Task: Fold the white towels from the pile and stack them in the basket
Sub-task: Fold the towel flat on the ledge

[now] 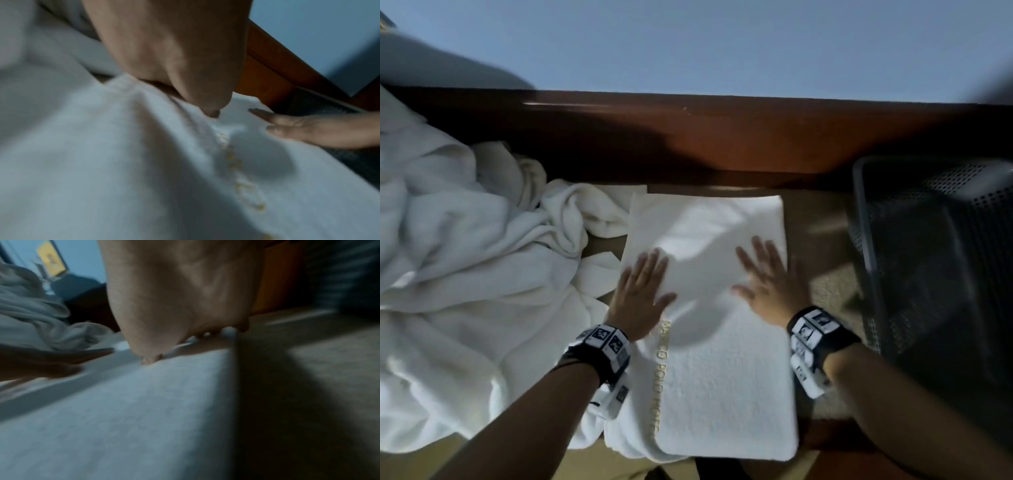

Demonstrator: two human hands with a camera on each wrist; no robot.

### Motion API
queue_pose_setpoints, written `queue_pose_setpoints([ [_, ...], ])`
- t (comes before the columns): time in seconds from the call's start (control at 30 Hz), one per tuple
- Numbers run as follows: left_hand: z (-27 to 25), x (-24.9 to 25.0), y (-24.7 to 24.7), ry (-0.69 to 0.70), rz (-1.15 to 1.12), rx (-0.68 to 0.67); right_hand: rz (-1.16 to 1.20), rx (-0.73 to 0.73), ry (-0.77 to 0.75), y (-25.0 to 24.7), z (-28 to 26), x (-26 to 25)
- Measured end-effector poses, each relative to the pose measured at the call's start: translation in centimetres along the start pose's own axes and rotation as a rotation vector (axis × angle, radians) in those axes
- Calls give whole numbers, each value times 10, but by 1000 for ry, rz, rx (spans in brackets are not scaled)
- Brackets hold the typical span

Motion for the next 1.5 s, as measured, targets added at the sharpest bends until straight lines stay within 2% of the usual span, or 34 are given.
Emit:
queue_pose_setpoints([
  [0.1, -23, -19, -5, -63, 5, 26, -7, -7, 95, -8, 4, 34],
  [0.2, -62, -22, -16, -174, -97, 109, 114, -119, 192, -9, -19, 36],
  [0.33, -130, 14, -19, -326, -266, 281, 270, -133, 281, 5, -79, 24],
  [0.47, -179, 40, 5, -660, -685, 220, 478, -175, 332, 27, -146, 8],
  [0.53, -191, 46, 11, -721, -734, 224, 584, -147, 428, 42, -174, 5],
  [0.63, -199, 47, 13, -700, -663, 235, 715, -79, 617, 68, -207, 10],
  [0.7, -203, 48, 17, -644, -599, 167, 745, -130, 694, 83, -222, 13],
  [0.77, -207, 49, 25, -546, -561, 75, 691, -195, 690, 96, -229, 19],
  [0.87, -215, 47, 27, -439, -545, -36, 711, -184, 658, 103, -231, 32],
  [1.0, -230, 37, 22, -464, -582, 19, 780, -71, 697, 104, -235, 38],
  [1.1, -240, 49, 32, -415, -528, 1, 818, 0, 740, 125, -250, 39],
  [1.17, -249, 49, 48, -435, -635, 1, 853, 44, 780, 140, -266, 38],
  [1.3, -274, 44, 75, -471, -771, -6, 1037, -4, 794, 164, -287, 31],
  [1.37, -281, 45, 87, -421, -824, -22, 1054, -23, 772, 177, -288, 29],
  [1.5, -285, 49, 109, -347, -870, 29, 1089, 17, 755, 191, -286, 32],
])
Point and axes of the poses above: each hand's wrist, its own z-axis towards the middle knuckle, its own y-axis out of the palm, x = y × z, the point moved 5 cm from there along z, towards the middle knuckle, and after that the axes turned 14 degrees about y, right-handed, at the moved point
